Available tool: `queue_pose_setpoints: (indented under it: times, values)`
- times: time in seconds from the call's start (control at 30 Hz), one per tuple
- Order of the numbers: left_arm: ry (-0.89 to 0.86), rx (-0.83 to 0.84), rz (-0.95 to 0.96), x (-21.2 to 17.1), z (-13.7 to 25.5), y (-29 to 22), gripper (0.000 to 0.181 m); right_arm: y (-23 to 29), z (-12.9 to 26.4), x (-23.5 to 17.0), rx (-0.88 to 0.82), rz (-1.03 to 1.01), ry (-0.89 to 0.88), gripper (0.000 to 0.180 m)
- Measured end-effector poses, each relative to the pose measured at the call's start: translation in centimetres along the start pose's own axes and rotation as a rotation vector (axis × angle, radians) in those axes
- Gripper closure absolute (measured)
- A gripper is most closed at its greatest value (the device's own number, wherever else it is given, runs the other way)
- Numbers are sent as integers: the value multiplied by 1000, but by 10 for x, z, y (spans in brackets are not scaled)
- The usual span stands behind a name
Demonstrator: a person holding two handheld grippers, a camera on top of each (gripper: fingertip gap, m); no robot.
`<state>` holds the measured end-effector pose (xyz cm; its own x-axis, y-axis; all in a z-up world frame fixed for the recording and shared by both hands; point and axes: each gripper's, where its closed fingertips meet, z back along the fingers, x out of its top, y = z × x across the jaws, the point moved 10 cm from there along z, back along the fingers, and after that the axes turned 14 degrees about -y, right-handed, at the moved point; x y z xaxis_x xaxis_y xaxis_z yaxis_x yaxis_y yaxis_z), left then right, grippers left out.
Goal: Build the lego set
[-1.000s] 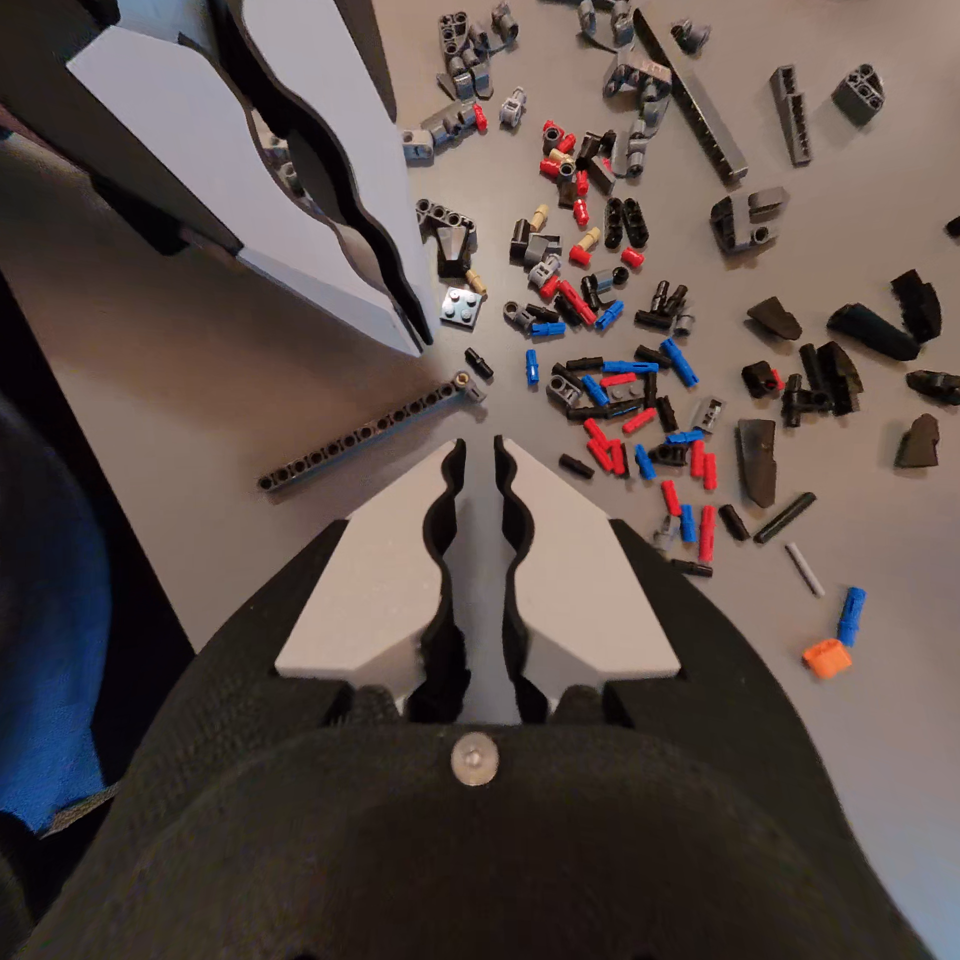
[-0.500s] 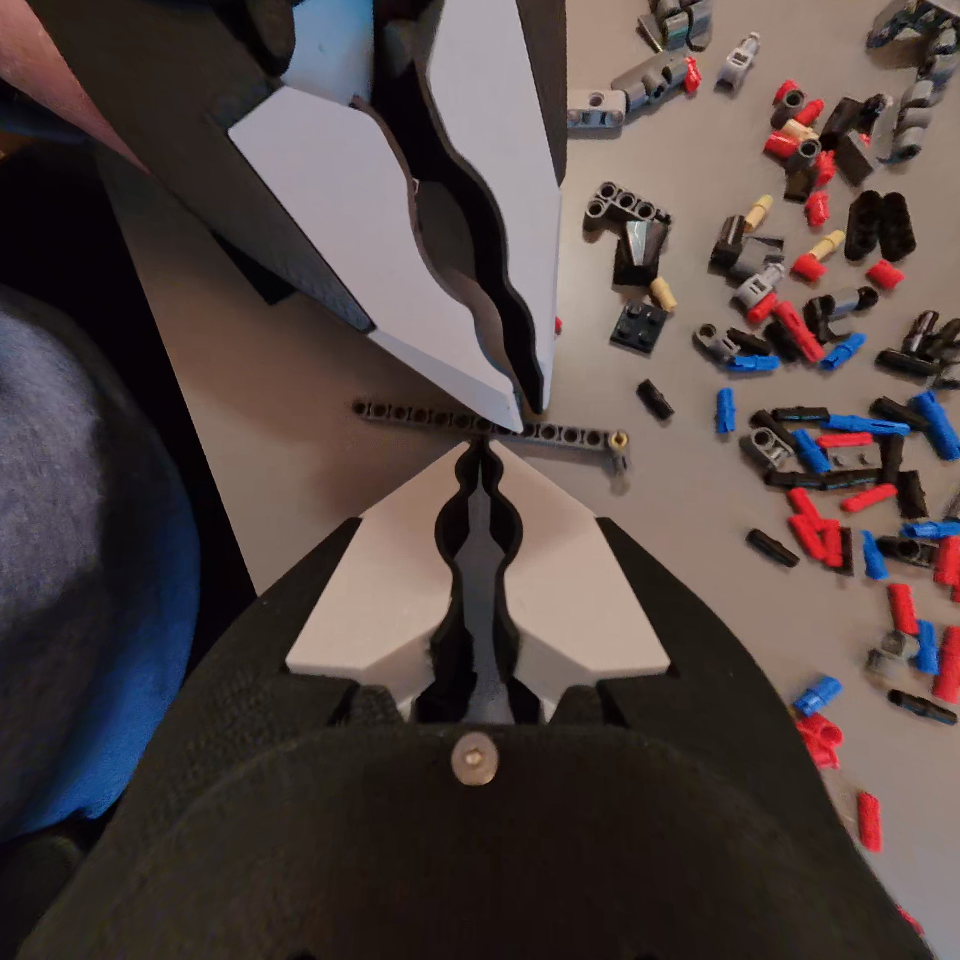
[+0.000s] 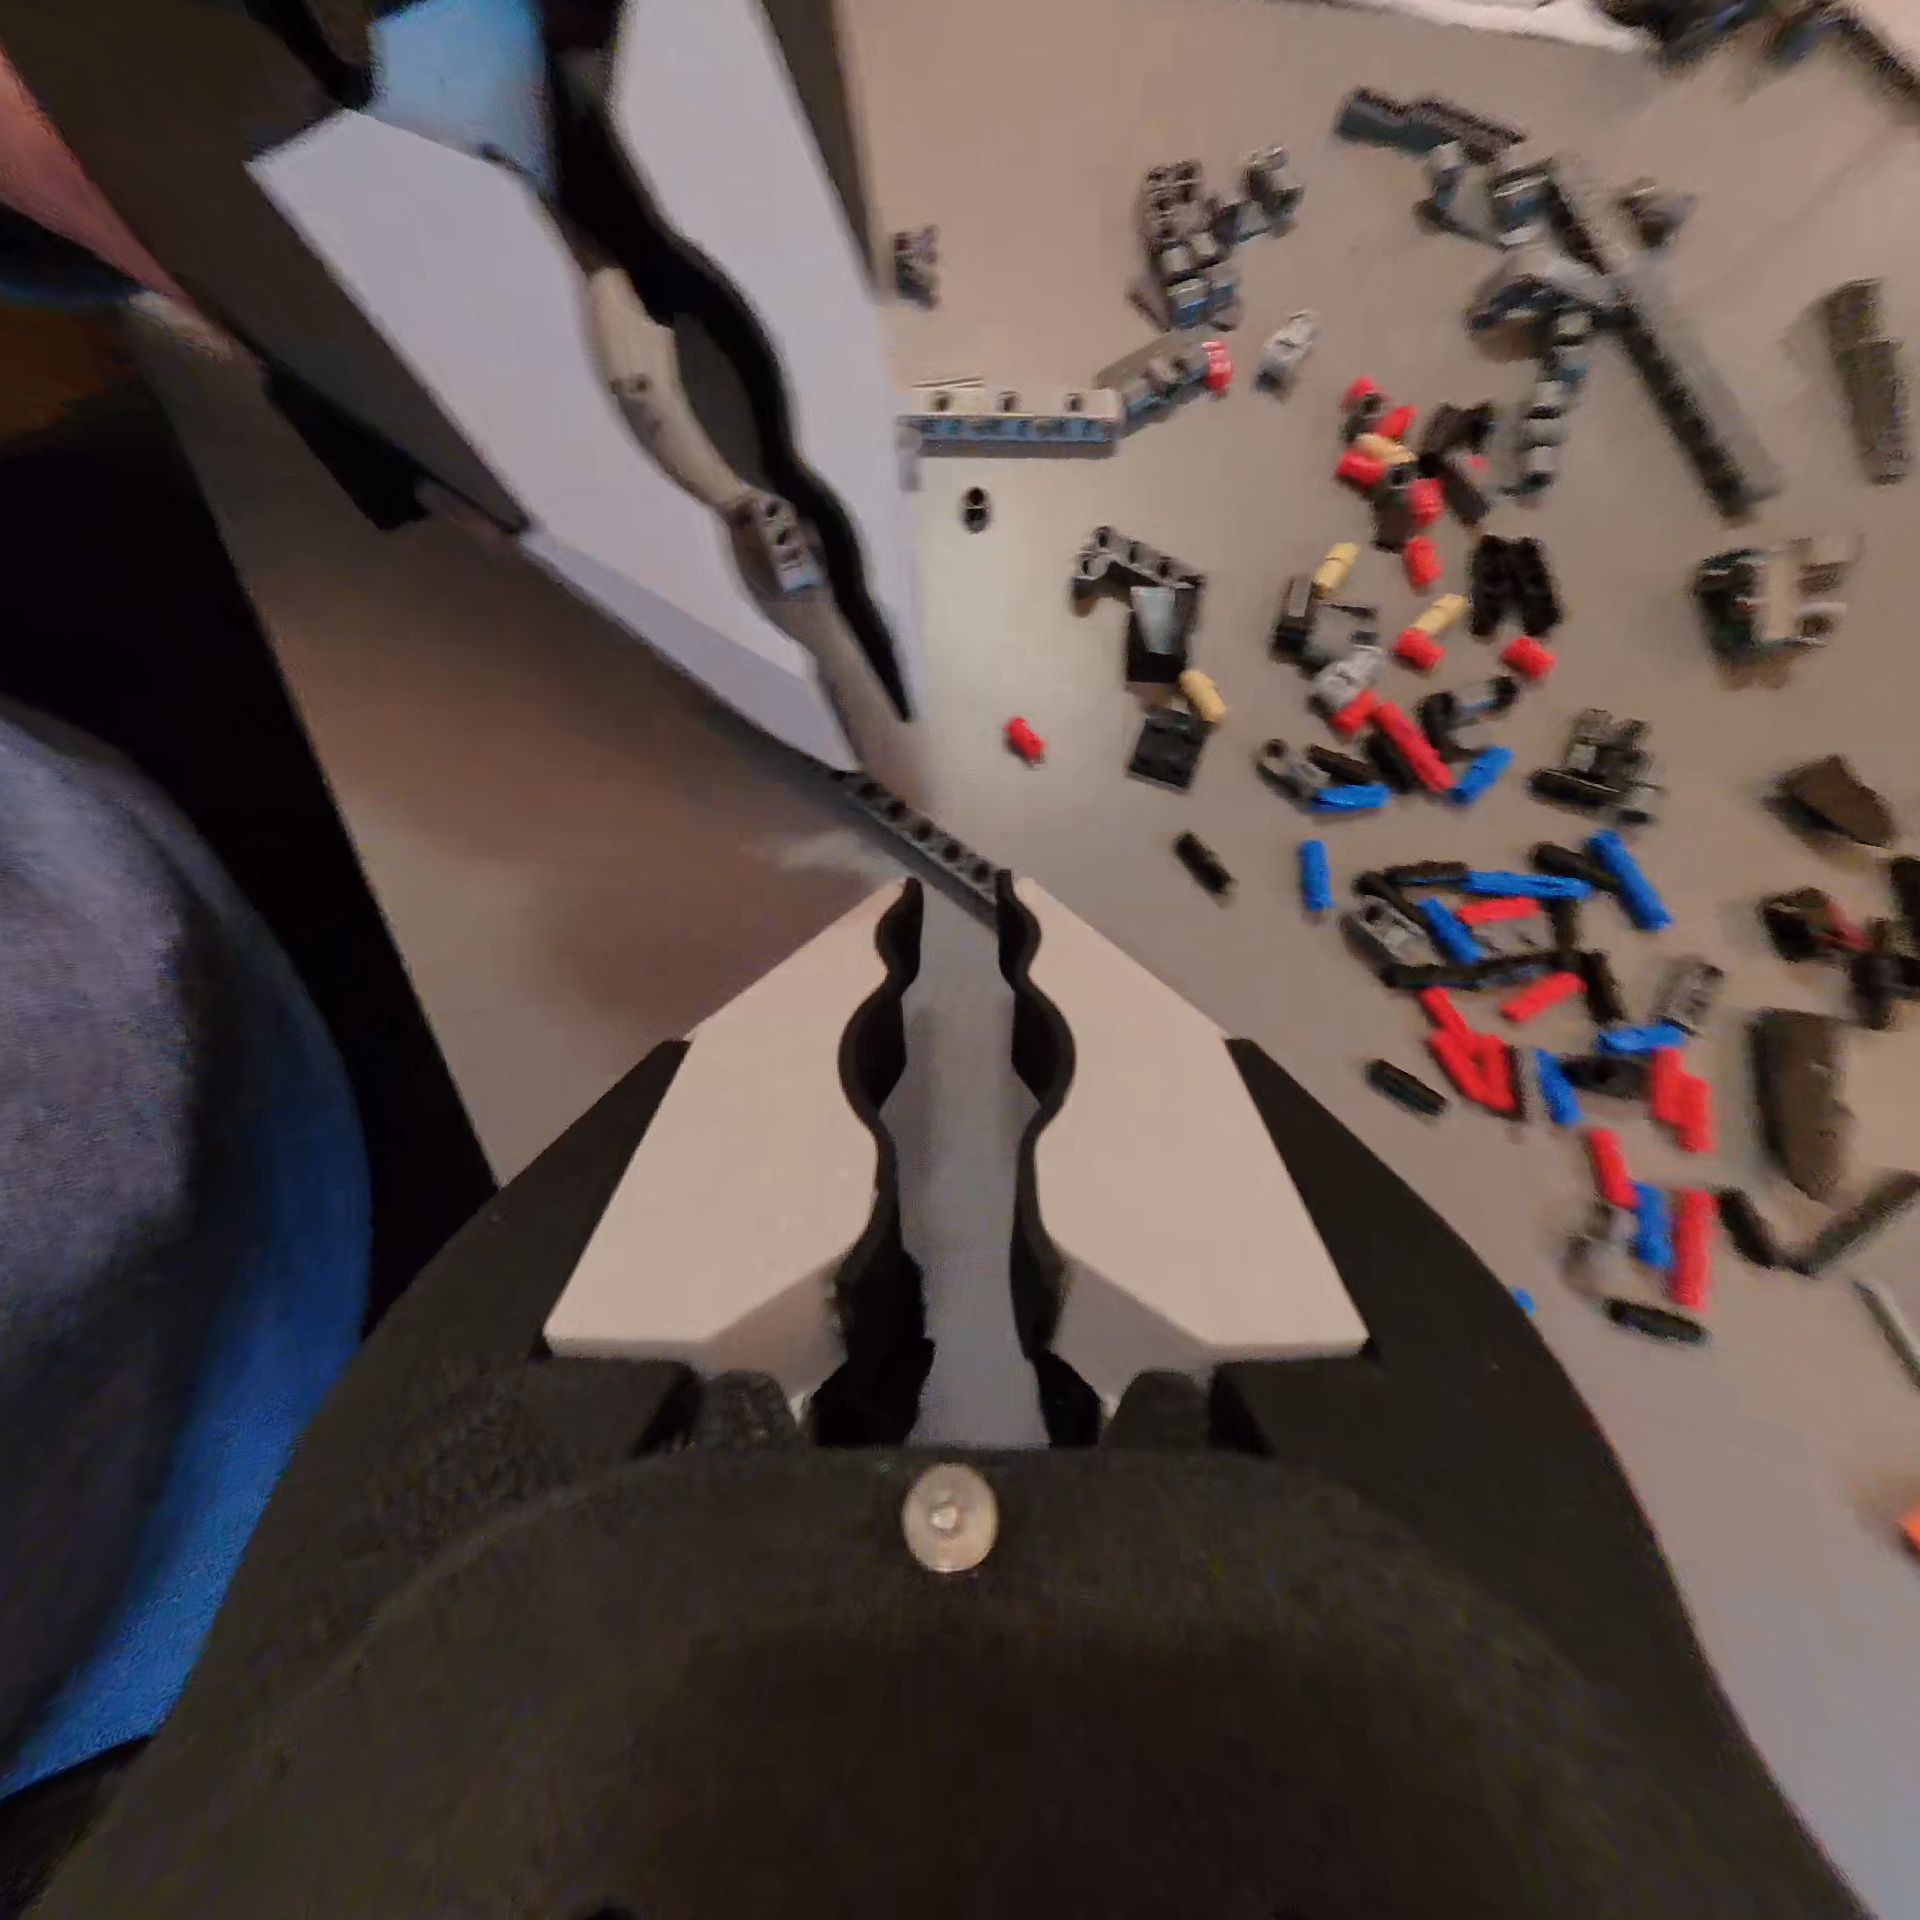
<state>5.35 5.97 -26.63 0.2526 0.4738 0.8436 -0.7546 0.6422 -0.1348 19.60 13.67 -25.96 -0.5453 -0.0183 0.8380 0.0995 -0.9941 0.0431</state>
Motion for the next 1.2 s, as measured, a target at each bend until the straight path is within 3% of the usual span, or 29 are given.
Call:
queue_pose_setpoints:
  times: [0.3, 0.57, 1.2]
  values:
    - [38, 80, -104, -10, -9, -18, 155, -13, -6, -18, -76, 63, 39, 157]
    - [93, 152, -175, -14, -19, -19, 175, -15, -9, -20, -80, 30, 85, 172]
    - [82, 204, -219, -15, -21, -26, 175, -5, -8, -20, -233, -37, 91, 173]
